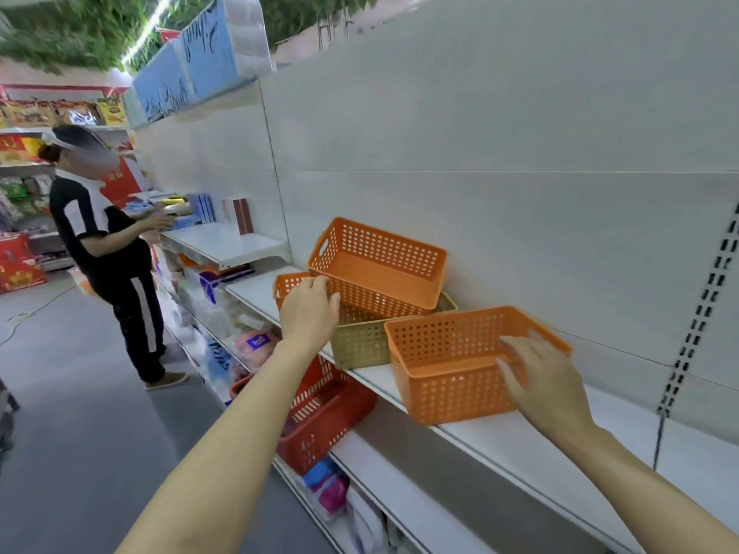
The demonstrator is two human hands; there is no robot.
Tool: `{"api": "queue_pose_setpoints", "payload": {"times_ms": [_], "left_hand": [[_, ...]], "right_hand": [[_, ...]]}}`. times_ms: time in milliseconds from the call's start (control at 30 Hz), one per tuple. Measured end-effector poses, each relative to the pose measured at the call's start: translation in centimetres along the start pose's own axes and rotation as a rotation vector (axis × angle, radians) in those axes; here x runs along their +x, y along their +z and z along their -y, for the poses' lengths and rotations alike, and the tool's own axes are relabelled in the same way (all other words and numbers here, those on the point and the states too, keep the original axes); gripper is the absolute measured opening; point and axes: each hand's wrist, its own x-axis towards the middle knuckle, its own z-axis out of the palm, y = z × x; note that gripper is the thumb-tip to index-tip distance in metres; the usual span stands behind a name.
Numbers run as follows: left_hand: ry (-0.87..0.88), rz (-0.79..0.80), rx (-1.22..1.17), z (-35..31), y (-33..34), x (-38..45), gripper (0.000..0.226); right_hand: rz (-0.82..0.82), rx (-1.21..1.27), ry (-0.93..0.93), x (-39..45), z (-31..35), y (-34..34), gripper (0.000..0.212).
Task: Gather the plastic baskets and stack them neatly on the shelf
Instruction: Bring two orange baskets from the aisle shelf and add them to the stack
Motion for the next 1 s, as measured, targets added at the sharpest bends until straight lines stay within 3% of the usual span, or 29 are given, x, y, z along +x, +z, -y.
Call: {"api": "queue_pose_setpoints", "payload": {"times_ms": [133,400,600,833,1000], "left_hand": [[-0.047,-0.027,-0.002,3.2,0.7,8.3,0.046],[-0.167,0.127,-0.146,4.6,4.9,16.6,0.056],[-0.218,0.203,-0.246,5.7,7.8,18.9,0.039],[-0.275,-0.084,-0.271,5.3,8.7,17.7,0.035],[-0.330,-0.320,-0.484,7.1,8.3,16.6,0.041]], "right_hand": [[-0.053,-0.028,0.023,0.4,0.4,2.3,0.046],[-0.063,-0.107,0.090,0.3,0.9,4.9,0.045],[-0.047,-0.164,0.099,-0.1,-0.6,5.4,0.040],[-0.088,-0.197,0.149,0.6,-4.1,5.3,0.037],[-0.078,-0.166,0.367,3.6,-7.1,4.7,0.045]]}}
